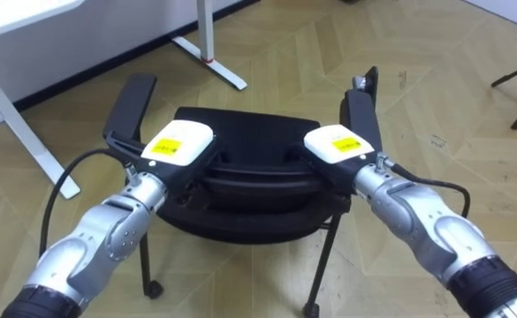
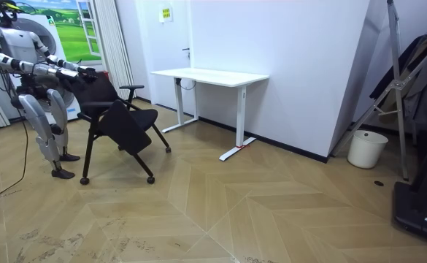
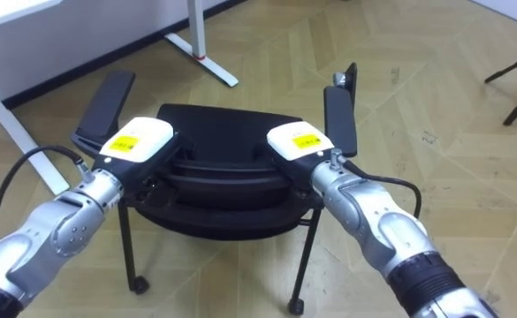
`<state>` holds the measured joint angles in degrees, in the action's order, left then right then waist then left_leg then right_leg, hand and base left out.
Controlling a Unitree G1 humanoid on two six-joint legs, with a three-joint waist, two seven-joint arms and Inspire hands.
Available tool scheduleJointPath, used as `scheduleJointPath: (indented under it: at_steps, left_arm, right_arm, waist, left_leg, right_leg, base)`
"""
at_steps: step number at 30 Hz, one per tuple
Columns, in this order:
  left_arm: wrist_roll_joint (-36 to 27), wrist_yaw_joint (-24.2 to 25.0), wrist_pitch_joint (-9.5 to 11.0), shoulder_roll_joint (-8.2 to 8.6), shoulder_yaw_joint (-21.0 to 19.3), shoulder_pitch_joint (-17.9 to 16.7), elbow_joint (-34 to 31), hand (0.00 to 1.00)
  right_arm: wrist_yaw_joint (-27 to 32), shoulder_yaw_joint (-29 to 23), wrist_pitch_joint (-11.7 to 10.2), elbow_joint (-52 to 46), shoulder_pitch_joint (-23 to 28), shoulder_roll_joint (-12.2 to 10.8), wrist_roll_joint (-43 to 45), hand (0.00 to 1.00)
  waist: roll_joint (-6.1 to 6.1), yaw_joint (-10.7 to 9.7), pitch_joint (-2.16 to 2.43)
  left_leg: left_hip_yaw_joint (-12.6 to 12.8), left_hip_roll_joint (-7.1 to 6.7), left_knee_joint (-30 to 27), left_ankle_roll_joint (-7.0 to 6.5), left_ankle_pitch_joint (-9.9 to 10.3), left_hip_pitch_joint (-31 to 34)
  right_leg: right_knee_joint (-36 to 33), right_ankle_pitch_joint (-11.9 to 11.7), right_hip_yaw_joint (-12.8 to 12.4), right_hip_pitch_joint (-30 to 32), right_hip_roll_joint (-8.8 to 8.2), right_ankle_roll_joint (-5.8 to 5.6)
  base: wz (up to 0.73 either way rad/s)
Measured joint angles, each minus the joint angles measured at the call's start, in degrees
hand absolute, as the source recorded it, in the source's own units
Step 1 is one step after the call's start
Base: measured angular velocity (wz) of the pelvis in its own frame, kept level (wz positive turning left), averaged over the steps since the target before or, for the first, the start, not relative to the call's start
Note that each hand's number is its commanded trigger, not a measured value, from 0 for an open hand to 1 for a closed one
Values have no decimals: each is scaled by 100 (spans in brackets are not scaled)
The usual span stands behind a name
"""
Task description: Push chair
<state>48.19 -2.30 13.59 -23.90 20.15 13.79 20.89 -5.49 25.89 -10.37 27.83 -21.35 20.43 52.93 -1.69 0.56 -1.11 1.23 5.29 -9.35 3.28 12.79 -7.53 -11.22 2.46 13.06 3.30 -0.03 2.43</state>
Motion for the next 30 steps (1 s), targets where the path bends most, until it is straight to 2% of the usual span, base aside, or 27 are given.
scheduleJointPath:
  at_steps: [9, 18, 30]
  left_arm:
    - [-26, -51, -20, 35, 16, 0, 59, 100]
    - [-27, -51, -44, 62, 28, 0, 58, 100]
    - [-21, -94, -47, 113, 48, -4, 146, 100]
  right_arm:
    - [691, 5, -256, 250, 71, 36, 266, 100]
    - [1051, 27, -248, 295, 159, 36, 355, 100]
    - [1110, 30, -222, 320, 230, 29, 363, 100]
  waist:
    - [75, -19, 1]
    - [76, -15, 1]
    - [57, 3, 14]
  left_leg:
    - [8, 1, 0, 0, 0, -19]
    - [23, 1, 1, 0, 0, -27]
    - [40, 7, 9, 0, 0, -99]
  right_leg:
    - [44, -10, 5, -43, 6, -14]
    - [52, -10, 8, -53, 4, -14]
    - [71, 1, 15, -127, 4, -26]
  base:
    - [0]
    - [0]
    - [0]
